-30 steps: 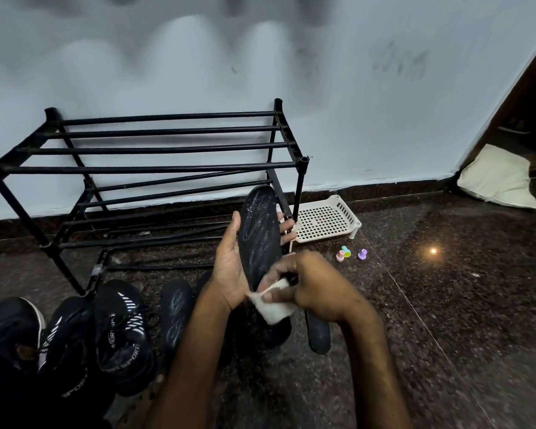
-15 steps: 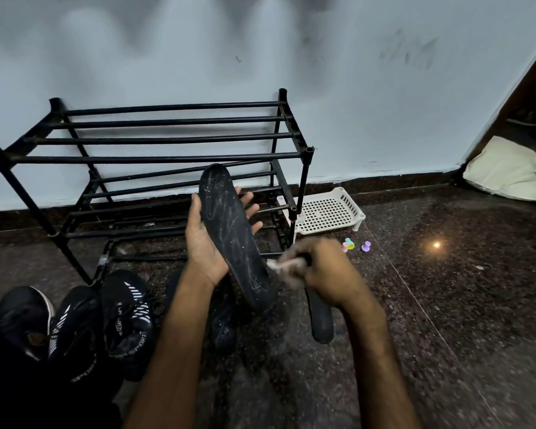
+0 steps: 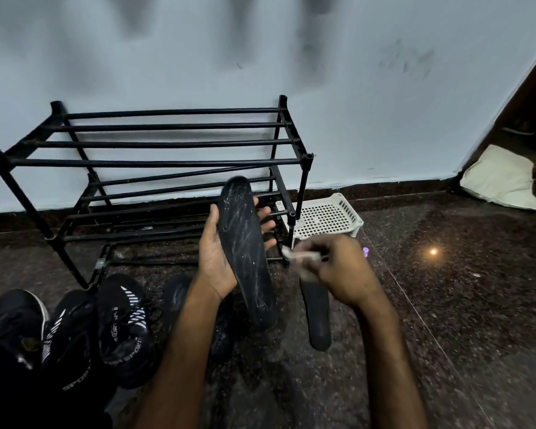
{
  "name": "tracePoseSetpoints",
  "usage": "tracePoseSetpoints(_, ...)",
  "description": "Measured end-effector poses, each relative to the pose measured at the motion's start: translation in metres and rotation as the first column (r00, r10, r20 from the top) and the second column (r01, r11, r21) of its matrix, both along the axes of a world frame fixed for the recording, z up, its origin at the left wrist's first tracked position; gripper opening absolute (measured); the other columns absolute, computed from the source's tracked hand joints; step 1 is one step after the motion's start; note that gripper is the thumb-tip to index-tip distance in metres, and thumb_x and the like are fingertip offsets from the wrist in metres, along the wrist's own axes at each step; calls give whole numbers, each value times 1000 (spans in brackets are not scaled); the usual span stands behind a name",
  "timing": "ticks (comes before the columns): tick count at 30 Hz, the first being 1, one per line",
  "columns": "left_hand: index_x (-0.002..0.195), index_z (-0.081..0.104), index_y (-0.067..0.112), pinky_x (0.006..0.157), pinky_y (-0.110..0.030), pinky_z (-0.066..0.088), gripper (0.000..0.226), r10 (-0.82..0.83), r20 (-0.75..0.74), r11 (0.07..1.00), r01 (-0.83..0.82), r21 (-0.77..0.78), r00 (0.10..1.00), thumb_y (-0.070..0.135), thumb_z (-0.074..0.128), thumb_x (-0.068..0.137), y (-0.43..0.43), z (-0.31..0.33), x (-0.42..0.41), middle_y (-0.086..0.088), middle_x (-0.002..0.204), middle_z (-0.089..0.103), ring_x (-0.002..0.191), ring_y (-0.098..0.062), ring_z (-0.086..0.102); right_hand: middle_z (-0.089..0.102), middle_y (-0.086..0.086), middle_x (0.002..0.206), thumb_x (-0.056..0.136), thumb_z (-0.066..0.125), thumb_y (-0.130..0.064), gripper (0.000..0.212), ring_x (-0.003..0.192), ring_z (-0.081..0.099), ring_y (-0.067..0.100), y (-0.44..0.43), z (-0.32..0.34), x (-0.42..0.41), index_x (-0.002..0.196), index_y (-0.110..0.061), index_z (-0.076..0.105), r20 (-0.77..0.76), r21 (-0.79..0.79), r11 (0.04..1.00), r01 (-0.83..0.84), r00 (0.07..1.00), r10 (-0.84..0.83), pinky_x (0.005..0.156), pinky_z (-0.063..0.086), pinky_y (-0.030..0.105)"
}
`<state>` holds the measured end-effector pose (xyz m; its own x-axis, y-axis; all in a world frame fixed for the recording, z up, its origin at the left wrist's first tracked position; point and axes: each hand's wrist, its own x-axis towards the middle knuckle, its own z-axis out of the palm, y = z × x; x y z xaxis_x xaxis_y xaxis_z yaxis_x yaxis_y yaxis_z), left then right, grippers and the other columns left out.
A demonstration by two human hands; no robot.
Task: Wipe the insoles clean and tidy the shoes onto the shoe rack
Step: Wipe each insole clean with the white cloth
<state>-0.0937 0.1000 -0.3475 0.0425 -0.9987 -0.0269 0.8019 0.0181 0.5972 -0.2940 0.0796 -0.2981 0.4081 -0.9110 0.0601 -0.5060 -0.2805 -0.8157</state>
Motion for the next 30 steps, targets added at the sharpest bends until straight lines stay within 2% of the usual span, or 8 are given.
tracePoseSetpoints(3,137,56,8,90,-49,53,71,-53,25,998,52,31,998,62,33,97,1,-2,-18,-22,135,58,112,-33,61,72,-8,93,86,73,-12,13,83,66,0,3,15,20,97,-18,74,299,-164,923,349,909,-291,70,49,6)
tracePoseSetpoints(7,116,71,10,91,-35,55,60,-132,41,987,128,101,990,53,34,101,3,0,-44,-13,115,70,105,-23,67,68,-6,101,88,70,-10,16,93,60,2,10,15,50,104,-15,73,376,-300,804,514,838,-395,78,37,-4)
tracePoseSetpoints(12,86,79,7,73,-32,60,63,-144,-31,987,146,69,989,52,36,98,1,-7,-48,-14,85,74,80,-22,73,75,-5,92,85,75,-11,12,84,69,4,9,11,40,94,-17,76,260,-8,1000,-26,965,28,78,55,20)
tracePoseSetpoints(15,120,68,3,82,-42,58,69,-159,-25,983,160,86,987,58,32,99,5,-6,-40,-22,115,68,101,-30,69,74,-4,97,85,74,-13,13,88,69,6,-2,16,17,97,-19,76,277,25,988,154,948,-154,72,57,21)
tracePoseSetpoints(19,129,60,3,85,-45,57,65,-172,-27,981,173,82,985,56,36,99,4,-5,-43,-20,124,64,109,-31,65,69,-7,101,88,71,-13,14,87,60,-9,-8,19,26,101,-18,74,284,-277,894,351,919,-273,73,44,-1)
tracePoseSetpoints(22,119,65,5,87,-40,57,62,-166,-29,980,169,105,986,57,44,95,1,-8,-44,-17,111,70,102,-28,68,69,-8,102,87,71,-11,17,91,59,-6,-2,12,33,101,-20,76,17,-205,977,-65,997,70,83,42,3)
tracePoseSetpoints(25,129,60,0,101,-50,49,74,-143,-17,981,144,128,990,63,41,95,-3,-11,-37,-23,129,60,114,-35,60,74,-10,93,82,76,-8,15,87,66,-2,5,5,19,92,-19,79,-121,57,925,-375,917,380,81,49,15)
tracePoseSetpoints(30,113,72,2,93,-46,52,82,-108,-29,986,111,124,994,69,27,95,-6,-12,-23,-19,116,67,101,-32,66,69,-8,96,85,74,-11,15,86,60,-2,-3,0,18,98,-19,77,5,-262,965,-19,1000,21,76,43,7)
